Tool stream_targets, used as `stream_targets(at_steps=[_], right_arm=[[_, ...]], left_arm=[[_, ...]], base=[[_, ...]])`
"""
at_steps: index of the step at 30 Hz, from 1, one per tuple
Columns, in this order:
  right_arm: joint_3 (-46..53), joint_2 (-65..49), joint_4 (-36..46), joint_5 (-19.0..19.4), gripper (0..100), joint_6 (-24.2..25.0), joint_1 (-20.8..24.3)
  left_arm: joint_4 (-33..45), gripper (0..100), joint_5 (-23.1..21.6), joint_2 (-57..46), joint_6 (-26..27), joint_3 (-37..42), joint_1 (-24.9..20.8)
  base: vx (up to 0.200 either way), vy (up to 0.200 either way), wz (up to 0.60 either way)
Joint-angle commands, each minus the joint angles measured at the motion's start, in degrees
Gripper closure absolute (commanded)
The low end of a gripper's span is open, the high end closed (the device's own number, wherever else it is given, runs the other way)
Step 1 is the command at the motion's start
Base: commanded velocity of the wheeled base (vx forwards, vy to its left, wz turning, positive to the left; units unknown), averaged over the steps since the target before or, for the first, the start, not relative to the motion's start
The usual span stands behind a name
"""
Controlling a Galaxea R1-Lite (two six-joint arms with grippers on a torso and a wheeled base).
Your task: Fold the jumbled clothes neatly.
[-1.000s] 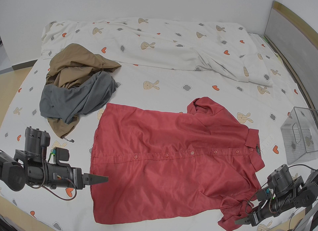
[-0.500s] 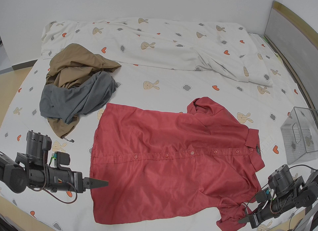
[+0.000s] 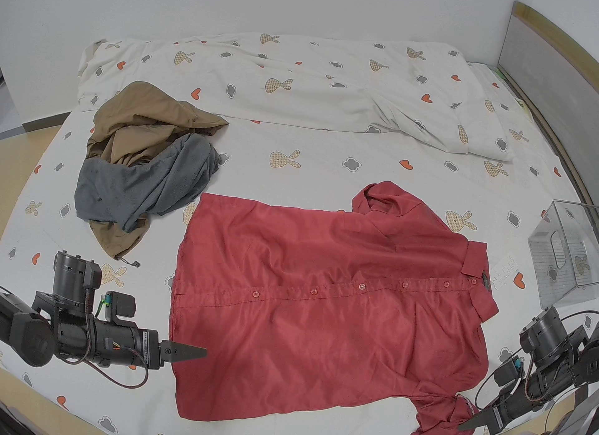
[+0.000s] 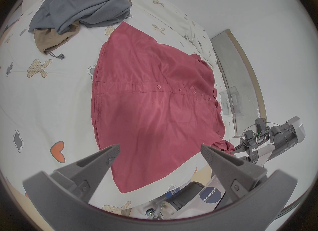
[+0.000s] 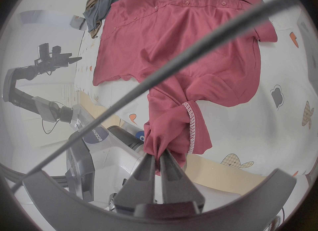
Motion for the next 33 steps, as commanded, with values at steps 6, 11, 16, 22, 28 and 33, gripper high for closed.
stream_targets(at_steps=[6,11,16,22,28,33], right_arm=[[-0.3,0.5,0.1,0.1,100,-0.3,2.7],[0.1,1.5,0.1,0.1,100,-0.4,5.4],[0.3,2.6,0.3,0.1,100,-2.4,6.4],[-0.5,10.1,0.2,-0.6,100,-4.4,6.6],[-1.6,10.6,-0.2,-1.1,0,-4.2,5.6],[-1.6,2.6,-2.3,7.9,0,-3.7,2.2]], left_arm=[[-0.1,0,0.0,0.5,0.1,0.1,-0.1],[-0.1,0,0.0,0.6,0.0,0.1,-0.1],[-0.1,0,0.0,1.0,0.0,0.0,-0.1],[-0.1,0,0.0,1.3,0.1,0.0,-0.1],[-0.2,0,0.1,1.4,0.1,0.0,0.0],[-0.2,0,0.1,2.3,0.2,-0.1,-0.1]], base=[[0.000,0.000,0.00],[0.000,0.000,0.00],[0.000,0.000,0.00],[0.000,0.000,0.00],[0.000,0.000,0.00],[0.000,0.000,0.00]])
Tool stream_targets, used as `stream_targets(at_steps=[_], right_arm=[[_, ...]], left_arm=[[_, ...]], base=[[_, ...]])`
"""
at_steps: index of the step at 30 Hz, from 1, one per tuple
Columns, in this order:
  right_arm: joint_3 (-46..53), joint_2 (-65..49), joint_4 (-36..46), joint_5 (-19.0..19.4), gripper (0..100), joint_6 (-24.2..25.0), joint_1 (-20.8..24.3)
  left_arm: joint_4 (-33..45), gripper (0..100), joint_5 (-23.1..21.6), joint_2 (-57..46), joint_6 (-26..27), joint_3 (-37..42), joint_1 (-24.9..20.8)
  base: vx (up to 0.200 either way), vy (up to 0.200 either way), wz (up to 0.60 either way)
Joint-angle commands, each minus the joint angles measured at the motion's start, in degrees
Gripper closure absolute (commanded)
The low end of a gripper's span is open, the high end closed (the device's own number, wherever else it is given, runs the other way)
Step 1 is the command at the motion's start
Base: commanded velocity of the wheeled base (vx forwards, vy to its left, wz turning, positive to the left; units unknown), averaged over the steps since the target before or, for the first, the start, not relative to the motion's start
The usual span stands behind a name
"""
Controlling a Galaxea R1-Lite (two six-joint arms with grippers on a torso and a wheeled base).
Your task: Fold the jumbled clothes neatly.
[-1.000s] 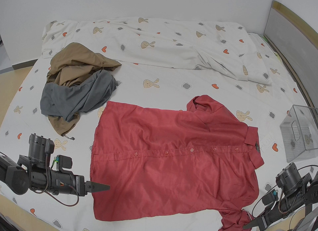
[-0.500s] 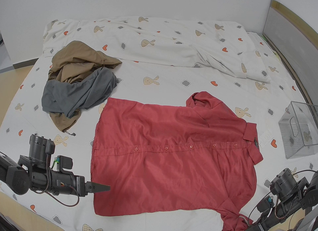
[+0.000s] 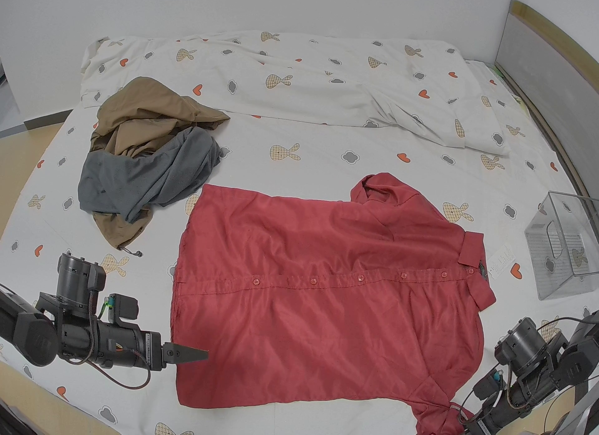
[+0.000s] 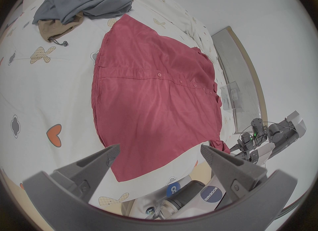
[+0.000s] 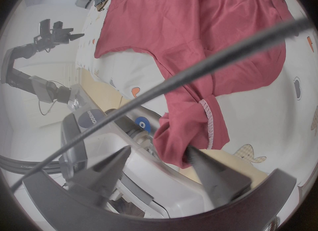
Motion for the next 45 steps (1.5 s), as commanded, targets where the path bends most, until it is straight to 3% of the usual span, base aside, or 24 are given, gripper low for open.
stream_targets(at_steps=[1,2,3,5,7,10,12,18,20,29,34,39,41,42,43,45], right_arm=[[-0.2,-8.4,-3.1,10.2,0,0.7,-4.4],[-0.2,-8.4,-3.1,10.2,0,0.7,-4.4],[-0.4,-12.5,-4.3,17.4,0,0.7,-8.8],[-0.5,-13.7,-4.3,18.6,0,0.4,-12.0],[-0.2,-13.7,-4.2,16.4,0,0.3,-14.4],[0.6,-12.7,-4.1,10.0,0,0.2,-14.8],[0.9,-10.8,-4.1,7.0,0,-0.2,-13.9],[0.5,-6.4,-4.4,3.5,0,-1.0,-8.4],[-0.6,-2.5,-4.6,0.9,0,-1.0,-2.6],[-3.8,3.5,-4.6,1.0,0,-2.5,11.8],[-3.8,2.3,-4.2,1.1,0,-6.7,12.3],[-3.0,0.0,-4.1,1.6,0,-6.7,11.0],[-1.9,-3.3,-4.4,8.0,0,-6.6,7.8],[-1.9,-3.9,-4.4,9.3,0,-6.6,7.4],[-2.2,-6.4,-4.4,17.2,0,-6.4,4.0],[-3.0,-8.6,-4.2,25.7,0,-6.3,-1.8]], left_arm=[[0.0,0,0.0,1.0,0.0,-0.1,0.0],[0.0,0,0.0,1.0,0.0,-0.1,0.0],[0.0,0,0.0,1.1,0.0,-0.1,0.0],[0.0,0,0.0,1.1,0.0,-0.1,0.0],[0.0,0,0.0,1.1,0.0,-0.2,0.0],[0.0,0,0.0,1.1,0.0,-0.3,0.0],[0.0,0,0.0,1.1,0.0,-0.3,0.0],[0.0,0,0.0,0.9,0.0,-0.3,0.1],[0.0,0,0.1,0.8,0.0,-0.3,0.1],[0.0,0,0.1,0.7,0.0,-0.3,0.1],[0.0,0,0.1,1.0,0.0,-0.3,0.5],[-0.1,0,0.1,1.1,0.0,-0.4,0.5],[-0.1,0,0.1,1.1,0.0,-0.4,0.5],[-0.1,0,0.1,1.1,0.0,-0.4,0.5],[-0.1,0,0.2,1.2,0.0,-0.4,0.5],[-0.1,0,0.2,1.2,0.0,-0.3,0.5]], base=[[0.000,0.000,0.00],[0.000,0.000,0.00],[0.000,0.000,0.00],[0.000,0.000,0.00],[0.000,0.000,0.00],[0.000,0.000,0.00],[0.000,0.000,0.00],[0.000,0.000,0.00],[0.000,0.000,0.00],[0.000,0.000,0.00],[0.000,0.000,0.00],[0.000,0.000,0.00],[0.000,0.000,0.00],[0.000,0.000,0.00],[0.000,0.000,0.00],[0.000,0.000,0.00]])
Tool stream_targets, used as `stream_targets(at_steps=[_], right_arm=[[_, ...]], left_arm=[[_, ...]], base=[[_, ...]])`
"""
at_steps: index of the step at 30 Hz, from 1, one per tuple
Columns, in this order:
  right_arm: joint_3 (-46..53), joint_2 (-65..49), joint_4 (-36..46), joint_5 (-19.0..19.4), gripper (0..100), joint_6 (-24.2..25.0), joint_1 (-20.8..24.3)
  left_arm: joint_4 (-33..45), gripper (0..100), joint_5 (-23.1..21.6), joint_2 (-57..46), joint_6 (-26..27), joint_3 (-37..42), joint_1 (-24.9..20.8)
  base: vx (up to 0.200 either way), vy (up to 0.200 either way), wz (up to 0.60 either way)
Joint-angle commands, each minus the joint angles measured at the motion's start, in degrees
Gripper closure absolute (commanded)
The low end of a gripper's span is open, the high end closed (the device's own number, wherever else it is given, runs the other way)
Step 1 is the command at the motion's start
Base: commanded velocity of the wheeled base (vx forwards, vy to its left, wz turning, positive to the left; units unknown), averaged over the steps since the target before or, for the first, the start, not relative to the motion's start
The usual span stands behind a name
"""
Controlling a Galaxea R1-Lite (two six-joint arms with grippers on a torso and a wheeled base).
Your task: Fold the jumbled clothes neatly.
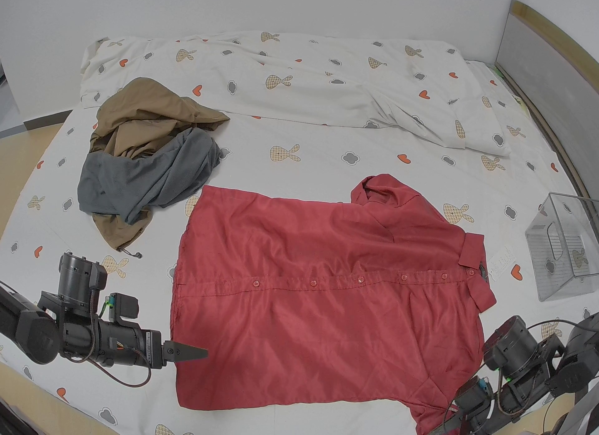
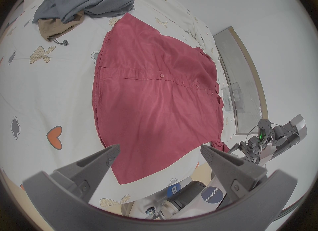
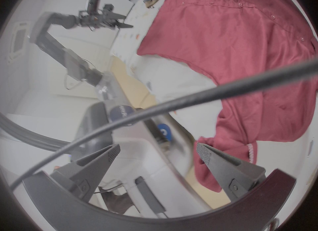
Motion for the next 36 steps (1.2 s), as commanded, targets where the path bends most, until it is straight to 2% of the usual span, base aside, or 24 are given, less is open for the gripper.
stream_targets(at_steps=[1,2,3,7,10,11,13,14,16,18,21,24,29,36], right_arm=[[-0.7,-8.0,0.1,17.1,0,0.4,-12.8],[-0.7,-8.0,0.1,17.1,0,0.4,-12.8],[-1.0,-8.4,0.1,16.9,0,0.3,-16.9],[-0.6,-10.0,0.1,15.4,0,0.2,-24.8],[0.3,-11.4,0.1,10.9,0,0.1,-29.6],[0.3,-11.4,0.1,10.9,0,0.1,-29.6],[1.5,-12.1,0.1,4.4,0,0.1,-31.2],[2.0,-12.1,0.0,2.8,0,0.1,-31.3],[2.0,-12.0,0.0,2.6,0,0.1,-31.3],[3.3,-11.2,0.0,-2.2,0,0.1,-30.4],[3.6,-8.8,0.0,-6.0,0,0.4,-28.2],[4.3,-5.8,-0.6,-9.5,0,0.4,-26.1],[4.4,-0.3,-2.9,-10.3,0,1.2,-22.3],[7.1,8.7,-22.5,-10.5,0,1.4,-23.3]], left_arm=[[0.0,0,0.1,0.2,0.0,0.1,-0.1],[0.0,0,0.1,0.2,0.0,0.1,-0.1],[0.0,0,0.1,0.1,0.0,0.2,-0.1],[0.1,0,0.0,0.1,0.0,0.2,-0.1],[0.1,0,0.1,0.2,-0.1,0.3,-0.1],[0.1,0,0.1,0.2,-0.1,0.3,-0.1],[0.1,0,0.1,0.3,-0.1,0.3,-0.2],[0.1,0,0.1,0.3,-0.1,0.3,-0.2],[0.1,0,0.1,0.3,-0.1,0.3,-0.2],[0.1,0,0.0,0.3,-0.1,0.3,-0.2],[0.1,0,0.0,0.3,-0.1,0.4,-0.3],[0.1,0,0.0,0.3,-0.1,0.4,-0.4],[0.0,0,0.0,0.2,-0.1,0.5,-0.4],[0.1,0,0.0,0.1,0.0,0.7,-0.5]], base=[[0.000,0.000,0.00],[0.000,0.000,0.00],[0.000,0.000,0.00],[0.000,0.000,0.00],[-0.067,0.000,0.00],[-0.200,0.000,0.00],[-0.200,0.000,0.00],[-0.200,0.000,0.00],[-0.200,0.000,0.00],[-0.200,0.000,0.00],[-0.200,0.000,0.00],[0.000,0.000,0.00],[0.000,0.000,0.00],[0.000,0.000,0.00]])
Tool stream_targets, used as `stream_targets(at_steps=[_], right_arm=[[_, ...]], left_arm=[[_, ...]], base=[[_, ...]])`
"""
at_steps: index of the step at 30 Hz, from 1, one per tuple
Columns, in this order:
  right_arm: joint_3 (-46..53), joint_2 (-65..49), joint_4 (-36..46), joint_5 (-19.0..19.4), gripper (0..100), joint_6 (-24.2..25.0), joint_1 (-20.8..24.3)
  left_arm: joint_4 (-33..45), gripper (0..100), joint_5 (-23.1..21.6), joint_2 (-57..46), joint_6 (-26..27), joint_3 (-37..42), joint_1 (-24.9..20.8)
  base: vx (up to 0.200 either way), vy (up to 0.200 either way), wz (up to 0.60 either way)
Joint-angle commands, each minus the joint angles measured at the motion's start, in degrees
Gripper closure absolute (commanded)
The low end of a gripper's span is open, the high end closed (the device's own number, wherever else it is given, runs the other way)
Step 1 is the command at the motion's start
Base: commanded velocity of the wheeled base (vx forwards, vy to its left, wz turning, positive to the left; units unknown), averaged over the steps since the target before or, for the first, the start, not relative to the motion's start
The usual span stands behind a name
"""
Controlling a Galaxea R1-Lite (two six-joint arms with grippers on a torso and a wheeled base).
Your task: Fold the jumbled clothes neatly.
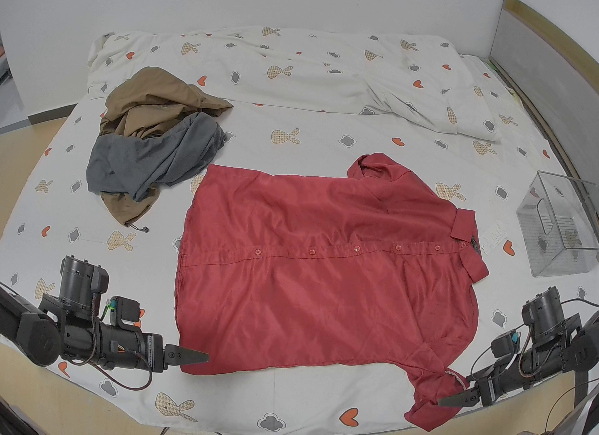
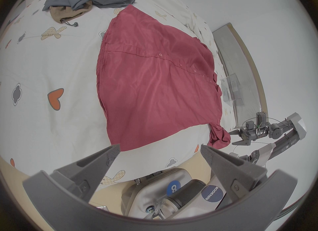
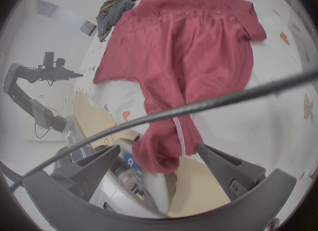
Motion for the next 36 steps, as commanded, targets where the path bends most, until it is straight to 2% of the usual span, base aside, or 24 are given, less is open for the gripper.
stream_targets(at_steps=[1,3,7,12,14,17,20,23,24,25,28,30,34,36], right_arm=[[2.8,8.7,-11.0,-0.3,0,0.2,-0.9],[3.3,10.3,-14.3,-0.5,0,0.1,-1.1],[3.6,14.2,-16.0,-0.5,0,0.1,-0.2],[5.1,15.1,-16.1,0.1,0,0.4,7.3],[5.2,13.1,-16.1,0.2,0,2.4,10.8],[4.5,8.3,-16.1,0.9,0,8.9,14.1],[3.6,5.4,-15.9,1.7,0,12.0,14.4],[3.2,2.7,-15.6,5.4,0,12.5,14.4],[3.2,2.7,-15.6,5.6,0,12.5,14.4],[3.1,2.5,-15.6,8.7,0,12.6,14.5],[2.5,2.5,-15.6,13.8,0,12.8,14.4],[1.9,3.0,-15.7,15.0,0,12.9,13.9],[1.2,3.5,-15.7,14.7,0,13.3,13.3],[1.1,4.8,-15.8,14.7,0,13.6,11.1]], left_arm=[[0.0,0,0.0,-0.2,0.0,0.1,-0.1],[0.0,0,0.0,-0.1,0.0,0.1,-0.1],[0.0,0,-0.1,0.1,0.0,0.1,-0.1],[-0.1,0,0.0,0.2,0.0,0.0,-0.1],[-0.1,0,0.0,0.5,0.0,0.0,0.0],[-0.1,0,0.0,0.9,0.0,0.0,-0.1],[-0.1,0,0.0,1.0,0.0,0.0,-0.1],[-0.1,0,0.0,0.9,0.0,-0.1,-0.1],[-0.1,0,0.0,0.9,0.0,0.0,-0.1],[-0.1,0,0.0,1.0,0.0,0.0,-0.1],[-0.1,0,0.0,1.0,0.0,0.0,-0.1],[-0.1,0,0.0,1.0,0.0,0.0,-0.1],[-0.1,0,0.0,0.9,0.0,0.0,0.0],[-0.1,0,0.0,0.9,0.0,0.0,-0.1]], base=[[0.000,0.000,0.00],[0.000,0.000,0.00],[0.000,0.000,0.00],[0.000,0.000,0.00],[0.000,0.000,0.00],[0.000,0.000,0.00],[0.000,0.000,0.00],[0.000,0.000,0.00],[0.000,0.000,0.00],[0.000,0.000,0.00],[0.000,0.000,0.00],[0.000,0.000,0.00],[0.000,0.000,0.00],[0.000,0.000,0.00]])
